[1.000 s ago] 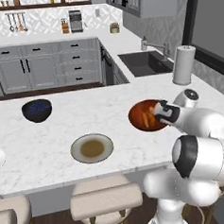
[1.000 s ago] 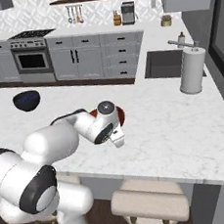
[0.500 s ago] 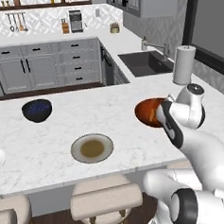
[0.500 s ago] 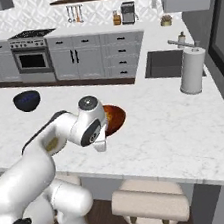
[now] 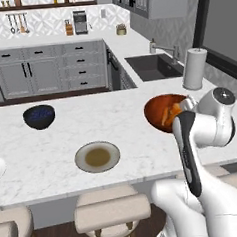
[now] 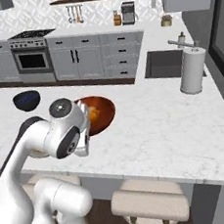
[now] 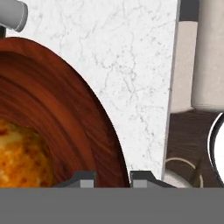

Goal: Pick the chicken drumstick and carrot from their plates and place them in the bowl. Then put the bowl in the fridge.

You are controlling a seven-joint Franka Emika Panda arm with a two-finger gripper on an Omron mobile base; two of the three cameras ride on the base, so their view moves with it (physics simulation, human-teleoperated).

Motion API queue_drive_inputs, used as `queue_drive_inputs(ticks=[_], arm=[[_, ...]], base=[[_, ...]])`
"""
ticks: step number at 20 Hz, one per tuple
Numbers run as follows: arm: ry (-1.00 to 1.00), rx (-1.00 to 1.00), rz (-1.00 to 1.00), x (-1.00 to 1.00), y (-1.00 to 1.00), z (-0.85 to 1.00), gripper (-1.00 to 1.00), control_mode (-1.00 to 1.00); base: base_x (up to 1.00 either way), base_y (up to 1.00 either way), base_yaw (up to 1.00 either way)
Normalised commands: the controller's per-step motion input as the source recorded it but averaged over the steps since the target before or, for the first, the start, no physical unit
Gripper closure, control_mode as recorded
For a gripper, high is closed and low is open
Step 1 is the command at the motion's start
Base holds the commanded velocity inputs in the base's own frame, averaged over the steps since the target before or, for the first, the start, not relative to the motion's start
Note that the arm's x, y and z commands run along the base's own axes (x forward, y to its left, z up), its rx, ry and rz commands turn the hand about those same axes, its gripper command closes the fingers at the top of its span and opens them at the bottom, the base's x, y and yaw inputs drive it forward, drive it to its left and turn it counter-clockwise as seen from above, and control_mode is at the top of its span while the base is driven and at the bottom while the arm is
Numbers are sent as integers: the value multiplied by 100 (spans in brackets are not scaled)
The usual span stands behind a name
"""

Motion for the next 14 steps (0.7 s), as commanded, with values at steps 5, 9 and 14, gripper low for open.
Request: queue_drive_inputs(ticks=[5, 9, 14], arm=[[0, 3, -1, -74, 20, 49, 100, -100], [0, 3, -2, -66, 8, 21, 100, 100], [0, 0, 0, 0, 0, 0, 100, 100]], base=[[0, 0, 0], [-20, 8, -1], [-95, 52, -1]])
